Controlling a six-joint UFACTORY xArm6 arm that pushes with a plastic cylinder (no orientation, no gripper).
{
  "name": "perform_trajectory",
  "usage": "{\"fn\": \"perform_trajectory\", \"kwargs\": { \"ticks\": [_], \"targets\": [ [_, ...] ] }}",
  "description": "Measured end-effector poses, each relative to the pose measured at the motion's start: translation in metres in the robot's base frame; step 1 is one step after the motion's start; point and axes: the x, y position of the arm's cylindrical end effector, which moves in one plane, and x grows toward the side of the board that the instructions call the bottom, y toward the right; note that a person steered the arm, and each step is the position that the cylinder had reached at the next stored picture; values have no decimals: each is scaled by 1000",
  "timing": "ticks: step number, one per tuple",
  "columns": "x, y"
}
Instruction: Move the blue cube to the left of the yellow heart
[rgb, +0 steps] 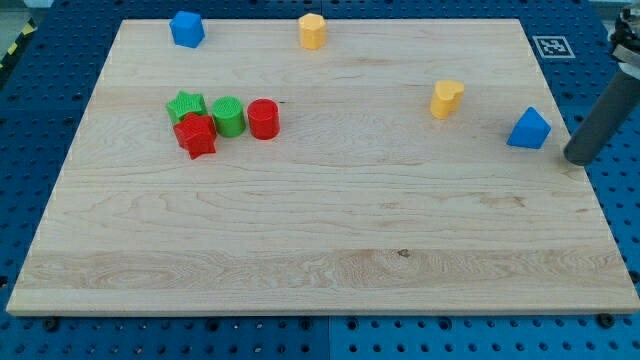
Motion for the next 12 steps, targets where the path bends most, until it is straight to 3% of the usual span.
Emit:
{"fn": "perform_trajectory", "kwargs": {
  "ticks": [4, 5, 7, 10, 11, 12],
  "targets": [
    [-50, -114],
    [-51, -183],
    [-130, -320],
    [-230, -589],
    [-258, -578],
    [-259, -577]
  ]
}}
